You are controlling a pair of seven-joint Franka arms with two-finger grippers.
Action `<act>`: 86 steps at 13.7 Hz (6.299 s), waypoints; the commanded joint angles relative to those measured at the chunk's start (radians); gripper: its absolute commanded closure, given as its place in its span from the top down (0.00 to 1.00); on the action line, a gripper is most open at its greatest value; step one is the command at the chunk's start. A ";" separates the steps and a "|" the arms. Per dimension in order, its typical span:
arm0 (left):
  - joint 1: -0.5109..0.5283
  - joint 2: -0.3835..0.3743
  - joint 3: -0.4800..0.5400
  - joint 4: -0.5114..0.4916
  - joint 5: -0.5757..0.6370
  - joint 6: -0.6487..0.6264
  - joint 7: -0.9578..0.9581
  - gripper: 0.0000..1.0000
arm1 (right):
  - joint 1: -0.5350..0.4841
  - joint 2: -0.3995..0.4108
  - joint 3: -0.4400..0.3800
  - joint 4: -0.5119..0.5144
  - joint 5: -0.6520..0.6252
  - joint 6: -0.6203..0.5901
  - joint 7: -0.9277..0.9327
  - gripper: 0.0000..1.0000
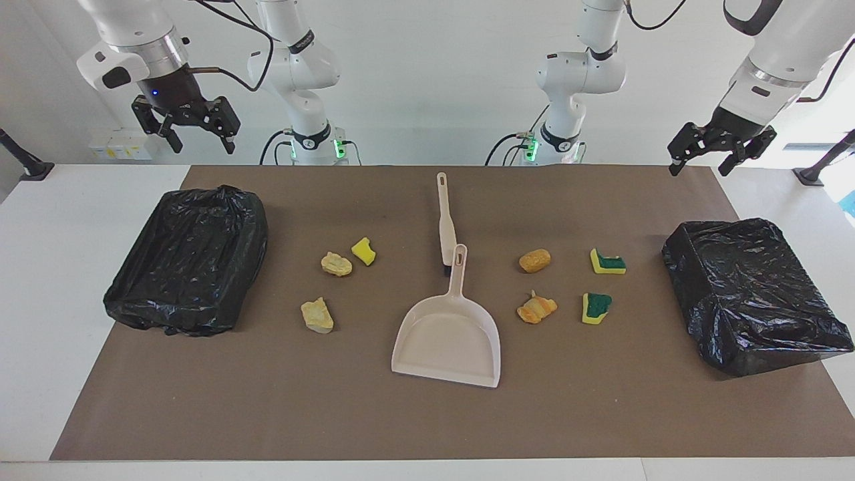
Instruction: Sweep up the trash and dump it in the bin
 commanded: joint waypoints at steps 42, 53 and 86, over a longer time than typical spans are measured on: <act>-0.600 -0.229 -0.040 -0.991 -0.045 0.994 -0.473 1.00 | 0.429 0.630 0.162 0.106 0.227 0.576 0.777 1.00; -0.833 0.021 -0.099 -0.861 -0.033 1.156 -0.730 1.00 | 0.472 0.627 0.162 0.048 0.217 0.637 0.731 1.00; -0.677 -0.047 -0.092 -0.711 -0.016 0.729 -0.782 0.00 | 0.061 0.323 0.151 0.054 -0.031 0.091 -0.711 0.00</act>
